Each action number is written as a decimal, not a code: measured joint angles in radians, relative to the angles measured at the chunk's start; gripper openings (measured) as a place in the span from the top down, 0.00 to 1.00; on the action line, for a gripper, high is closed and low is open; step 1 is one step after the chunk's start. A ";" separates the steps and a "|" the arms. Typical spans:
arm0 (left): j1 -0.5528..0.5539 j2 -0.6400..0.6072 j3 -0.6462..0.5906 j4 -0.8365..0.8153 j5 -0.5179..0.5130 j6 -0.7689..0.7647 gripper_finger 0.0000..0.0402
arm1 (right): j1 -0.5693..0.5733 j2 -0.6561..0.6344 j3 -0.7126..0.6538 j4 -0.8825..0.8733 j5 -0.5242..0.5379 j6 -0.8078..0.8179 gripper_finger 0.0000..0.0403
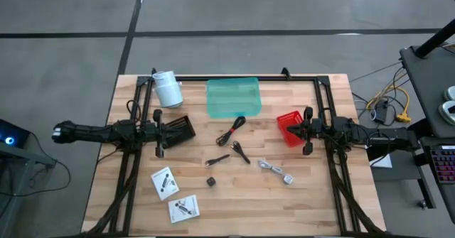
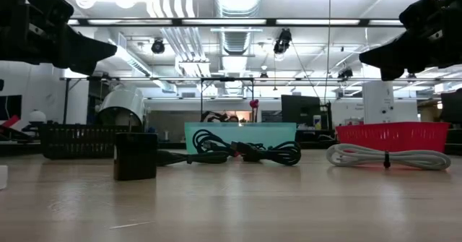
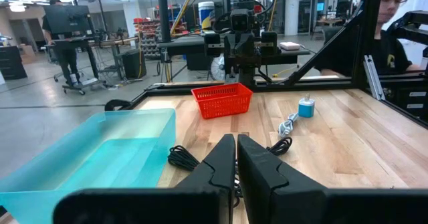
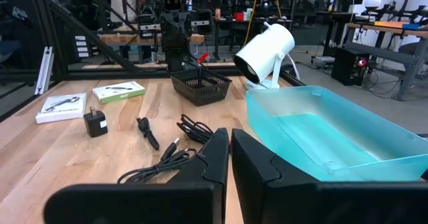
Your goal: Pick and place items into bin
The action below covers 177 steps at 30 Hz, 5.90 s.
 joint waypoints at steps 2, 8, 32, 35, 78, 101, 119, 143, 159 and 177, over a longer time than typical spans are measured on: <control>0.000 0.000 0.000 0.000 0.000 0.000 1.00 | 0.000 0.000 0.000 0.000 0.000 0.002 0.98; 0.000 0.000 0.000 0.000 0.000 0.000 1.00 | 0.000 0.000 0.000 0.000 0.000 0.000 0.98; 0.000 0.000 0.000 0.000 0.000 0.000 1.00 | 0.000 0.000 0.000 0.000 0.000 0.000 0.98; 0.000 0.000 0.000 0.000 0.000 0.000 1.00 | 0.000 0.000 0.000 0.000 0.000 0.000 0.98; 0.000 0.000 0.000 0.000 0.000 0.000 1.00 | 0.000 0.000 0.000 0.000 0.000 0.001 0.98; 0.000 0.000 0.000 0.000 0.000 0.000 1.00 | 0.000 0.000 0.000 0.000 0.000 0.001 0.98; 0.000 0.000 0.000 0.000 0.000 0.000 1.00 | 0.000 0.000 0.000 0.000 0.000 0.001 0.98; 0.000 0.000 0.002 0.090 0.000 0.000 1.00 | 0.000 0.000 0.000 0.025 0.001 0.062 0.98; 0.001 0.010 0.005 0.298 -0.013 0.107 1.00 | 0.000 0.002 0.000 0.303 0.001 -0.070 0.98; 0.000 0.292 0.102 0.362 -0.008 0.130 0.55 | 0.001 0.368 0.067 0.385 -0.085 0.056 0.59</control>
